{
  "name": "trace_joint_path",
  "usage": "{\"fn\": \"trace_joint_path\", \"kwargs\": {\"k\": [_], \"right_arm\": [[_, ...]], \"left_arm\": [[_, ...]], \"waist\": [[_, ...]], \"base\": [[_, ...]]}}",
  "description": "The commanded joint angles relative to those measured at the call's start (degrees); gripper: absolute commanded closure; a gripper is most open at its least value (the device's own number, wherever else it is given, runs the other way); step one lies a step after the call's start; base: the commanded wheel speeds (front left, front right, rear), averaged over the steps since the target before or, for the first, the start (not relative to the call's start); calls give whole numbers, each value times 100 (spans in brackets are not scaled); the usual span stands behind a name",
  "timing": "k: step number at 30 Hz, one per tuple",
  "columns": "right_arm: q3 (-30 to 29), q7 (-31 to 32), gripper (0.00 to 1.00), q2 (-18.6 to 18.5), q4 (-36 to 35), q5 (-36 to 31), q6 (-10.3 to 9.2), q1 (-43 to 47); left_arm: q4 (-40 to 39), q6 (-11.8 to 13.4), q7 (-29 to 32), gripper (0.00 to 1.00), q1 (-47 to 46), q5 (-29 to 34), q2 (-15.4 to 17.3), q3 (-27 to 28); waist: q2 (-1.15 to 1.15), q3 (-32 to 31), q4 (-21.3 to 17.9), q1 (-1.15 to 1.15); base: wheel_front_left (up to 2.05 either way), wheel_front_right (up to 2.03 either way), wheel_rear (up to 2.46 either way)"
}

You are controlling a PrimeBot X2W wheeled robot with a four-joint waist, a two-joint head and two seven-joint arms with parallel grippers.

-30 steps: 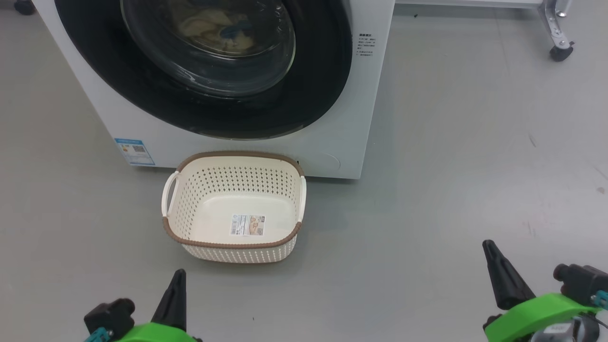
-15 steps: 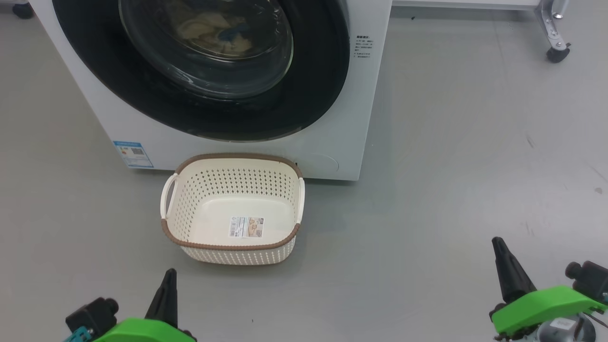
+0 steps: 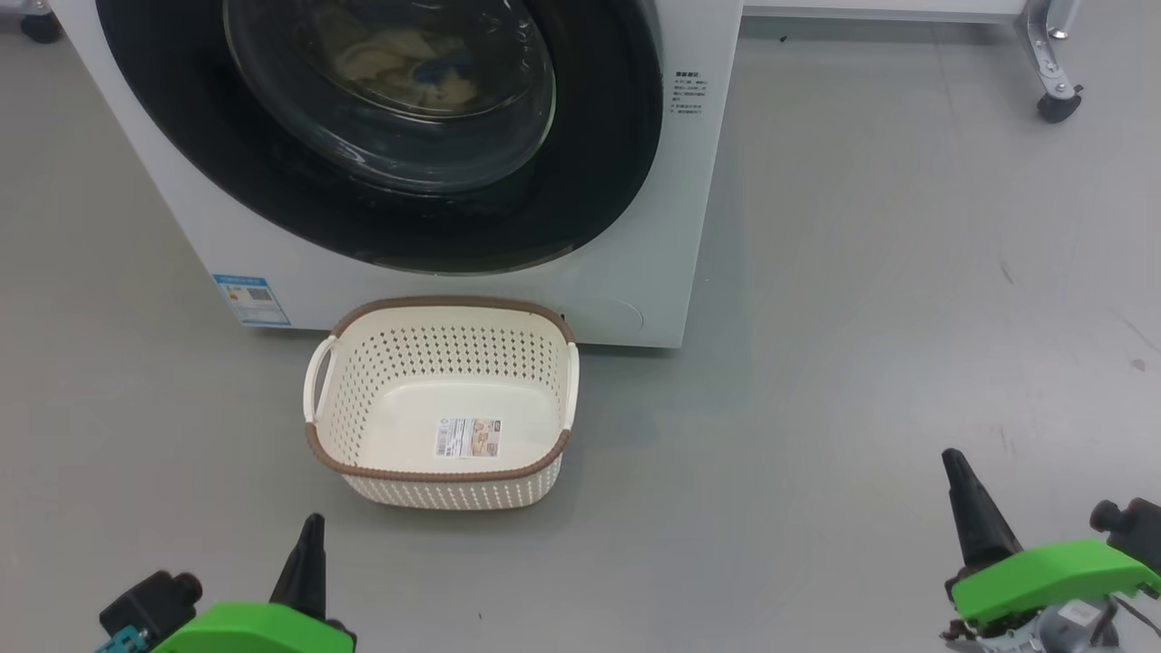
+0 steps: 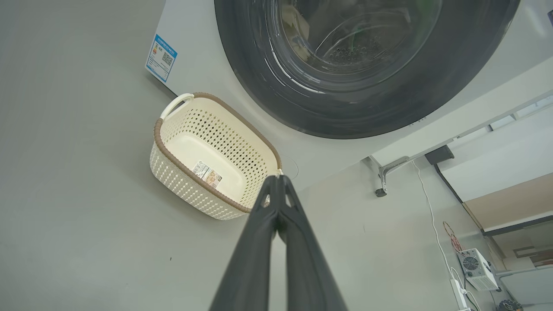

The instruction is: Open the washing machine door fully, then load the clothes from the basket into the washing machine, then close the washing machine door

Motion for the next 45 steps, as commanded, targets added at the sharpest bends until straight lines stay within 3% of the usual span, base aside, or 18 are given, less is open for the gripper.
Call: {"fn": "trace_joint_path", "kwargs": {"k": [1,45], "right_arm": [[-3,27,100,-150,-135,193,8,-309],[-117,307,100,-191,446,3113,15,-817]], "left_arm": [[-164,-49,38,100,-292,-154,16,183],[-100,-332,709,100,-419,-2712,-176,1039]], "waist": [[0,-4,-3,0],[0,-112,-101,0]], "base": [[0,0,0],[0,0,0]]}}
